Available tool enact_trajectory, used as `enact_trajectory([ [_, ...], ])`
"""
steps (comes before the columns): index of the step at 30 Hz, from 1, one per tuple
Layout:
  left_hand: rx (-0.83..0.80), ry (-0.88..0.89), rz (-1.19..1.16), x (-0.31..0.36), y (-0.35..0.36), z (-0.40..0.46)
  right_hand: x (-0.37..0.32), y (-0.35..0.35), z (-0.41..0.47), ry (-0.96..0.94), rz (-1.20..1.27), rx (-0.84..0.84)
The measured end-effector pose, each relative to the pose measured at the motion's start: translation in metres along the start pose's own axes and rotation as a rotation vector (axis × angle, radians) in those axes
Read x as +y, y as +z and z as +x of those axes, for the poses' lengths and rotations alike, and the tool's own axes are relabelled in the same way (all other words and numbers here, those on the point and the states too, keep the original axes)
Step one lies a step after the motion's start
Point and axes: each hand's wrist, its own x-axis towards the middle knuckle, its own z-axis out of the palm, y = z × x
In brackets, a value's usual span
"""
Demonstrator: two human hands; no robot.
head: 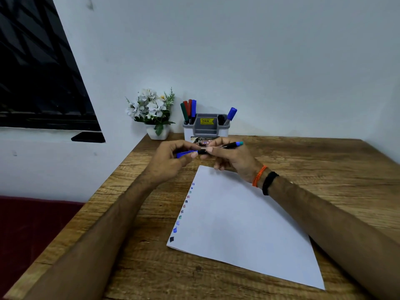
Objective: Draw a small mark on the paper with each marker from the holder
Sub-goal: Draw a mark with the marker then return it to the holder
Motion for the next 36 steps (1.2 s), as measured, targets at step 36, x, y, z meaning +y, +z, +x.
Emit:
enact_trajectory([
  [36,0.116,-0.195,-0.084,0.004,0.022,-0.003,0.010,-0.008,0.003,-0.171,-0.273,0.005],
])
